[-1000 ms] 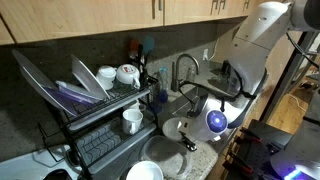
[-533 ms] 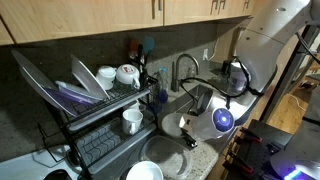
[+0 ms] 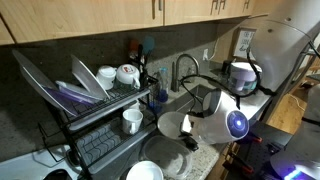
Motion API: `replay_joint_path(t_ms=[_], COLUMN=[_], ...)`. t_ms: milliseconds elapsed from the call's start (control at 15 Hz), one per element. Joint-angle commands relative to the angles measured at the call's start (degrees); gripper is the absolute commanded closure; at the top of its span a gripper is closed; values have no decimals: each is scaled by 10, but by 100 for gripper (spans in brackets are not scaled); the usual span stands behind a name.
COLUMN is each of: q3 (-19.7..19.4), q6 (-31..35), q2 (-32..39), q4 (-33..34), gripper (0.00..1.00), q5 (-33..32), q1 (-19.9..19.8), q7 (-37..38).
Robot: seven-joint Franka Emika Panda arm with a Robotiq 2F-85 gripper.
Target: Move one white bowl to the right then put the remaining bowl in the clear bowl,take it out and put the bowl on the right inside the clear bowl
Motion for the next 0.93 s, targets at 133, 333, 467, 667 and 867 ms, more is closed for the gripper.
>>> replay_joint_path(t_ms=[133, 333, 467, 667, 867], q3=[17, 25, 29, 33, 35], q6=[-1, 6, 15, 24, 32], q2=[-65, -66, -59, -47, -32], q4=[-32, -28, -23, -16, -8], gripper=[97, 97, 97, 97, 97], q5=[18, 20, 15, 9, 8], q1=[44, 62, 70, 81, 85], q7=[-1, -7, -6, -3, -9])
